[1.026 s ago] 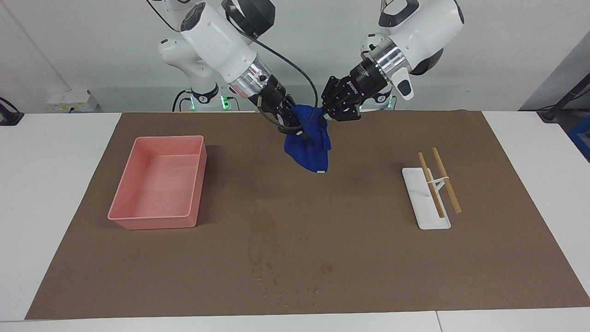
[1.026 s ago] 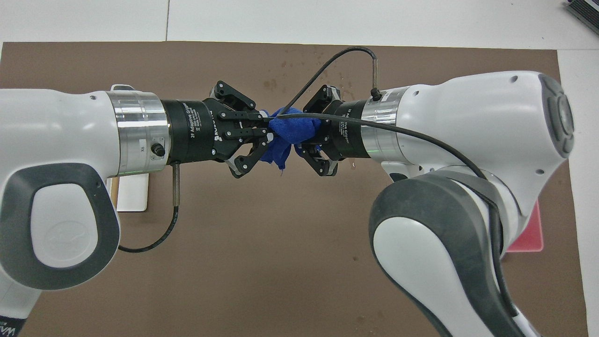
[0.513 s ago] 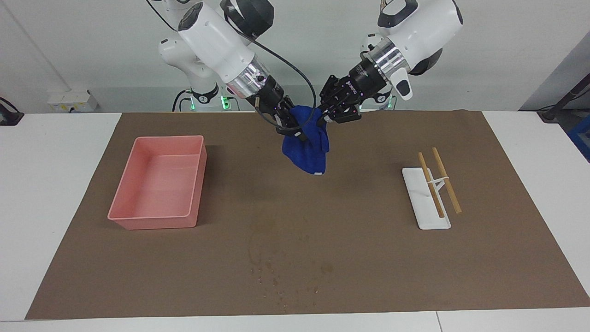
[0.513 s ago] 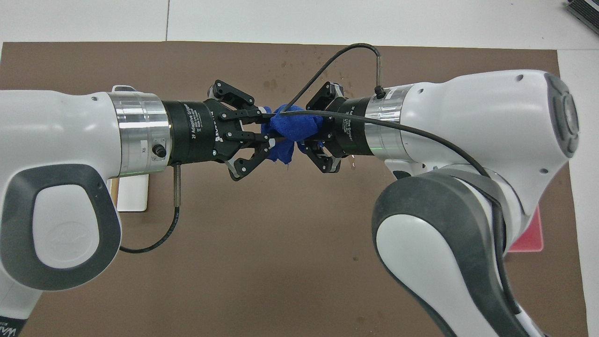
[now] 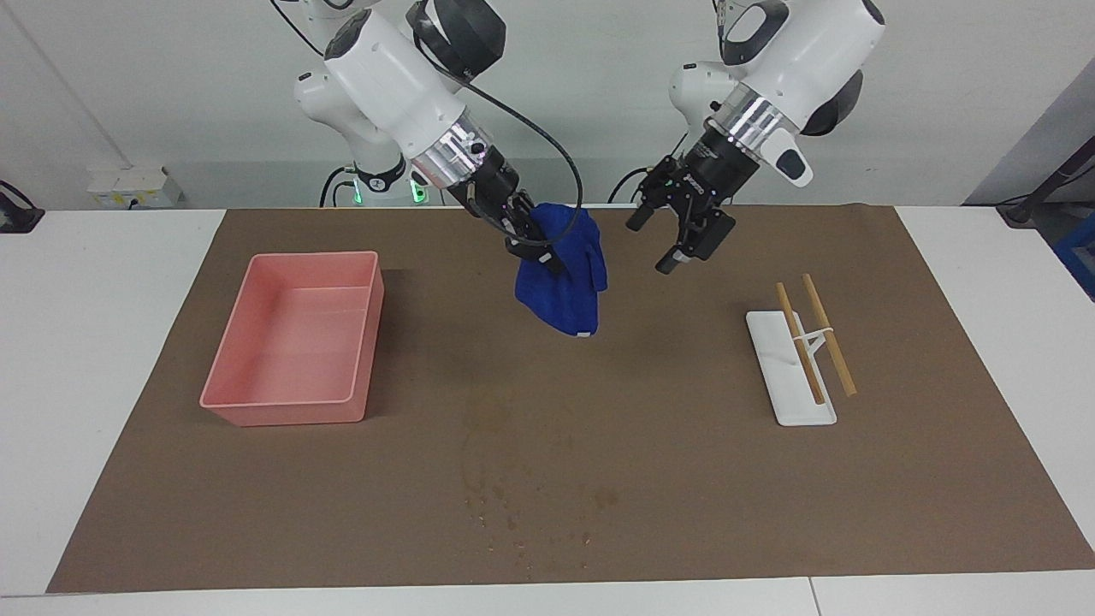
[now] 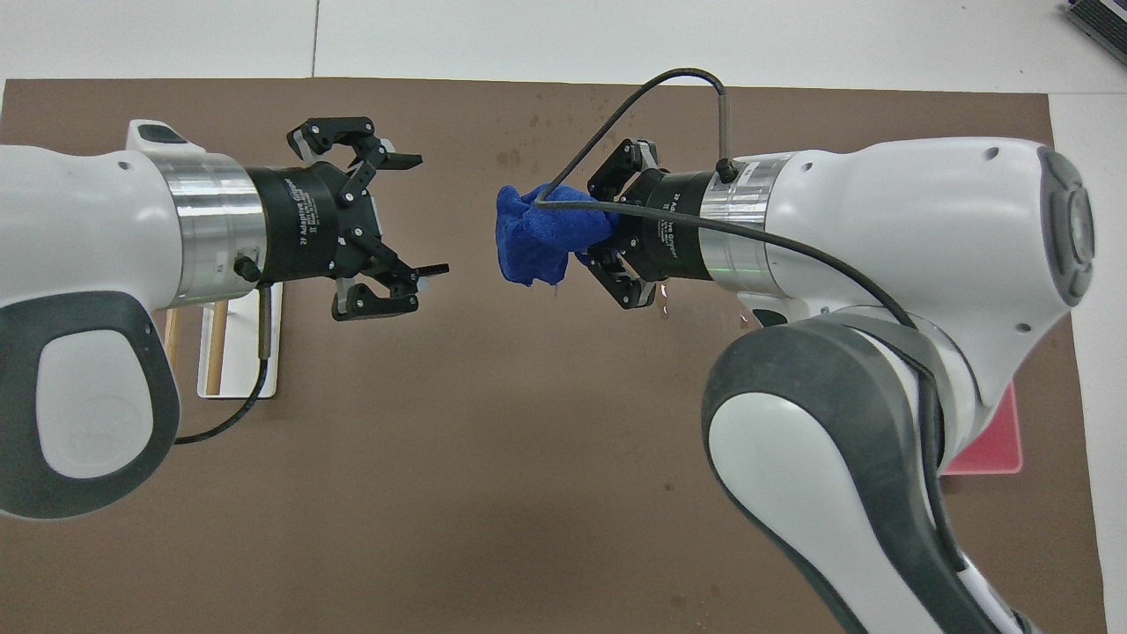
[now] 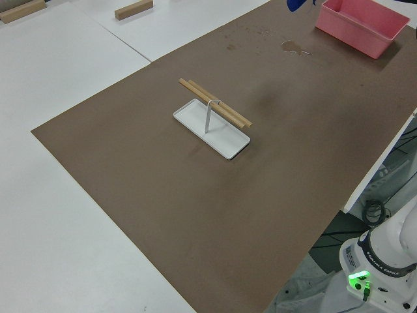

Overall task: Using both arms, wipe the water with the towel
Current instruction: 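Open the left gripper and withdraw it while the right gripper holds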

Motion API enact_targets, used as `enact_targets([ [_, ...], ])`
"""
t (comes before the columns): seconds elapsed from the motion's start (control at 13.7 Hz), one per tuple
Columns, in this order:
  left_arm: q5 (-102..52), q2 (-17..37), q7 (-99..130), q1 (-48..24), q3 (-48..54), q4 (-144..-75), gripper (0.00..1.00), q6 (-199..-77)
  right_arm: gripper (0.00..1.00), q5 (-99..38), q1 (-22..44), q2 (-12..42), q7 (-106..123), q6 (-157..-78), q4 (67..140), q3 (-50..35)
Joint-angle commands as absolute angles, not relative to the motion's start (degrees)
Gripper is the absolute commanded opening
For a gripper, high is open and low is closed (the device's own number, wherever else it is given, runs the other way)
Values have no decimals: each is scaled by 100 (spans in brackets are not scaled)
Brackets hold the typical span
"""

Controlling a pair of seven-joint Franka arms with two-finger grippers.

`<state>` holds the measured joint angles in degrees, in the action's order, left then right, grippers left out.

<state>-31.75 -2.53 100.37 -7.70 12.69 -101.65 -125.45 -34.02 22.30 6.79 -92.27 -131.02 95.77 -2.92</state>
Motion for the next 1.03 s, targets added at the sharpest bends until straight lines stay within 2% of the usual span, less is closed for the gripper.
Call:
enact_targets([
  [0.0, -2909, -404, 8532, -335, 1275, -10318, 100, -12323, 0, -3322, 2083, 764, -8275, -13526, 9826, -325],
  [0.44, -1390, -422, 4797, 113, 1274, -10213, 100, -11366, 0, -3278, 1811, 1765, -5665, -14869, 9739, -325],
  [0.59, -1065, -422, 3286, 228, 1248, -10143, 100, -10901, 0, -3278, 1671, 2116, -4820, -15125, 9564, -316],
  [0.95, -194, -291, 901, 482, 1239, -9432, 100, -9363, 0, -3287, 1380, 3021, -4053, -15381, 9001, -316],
])
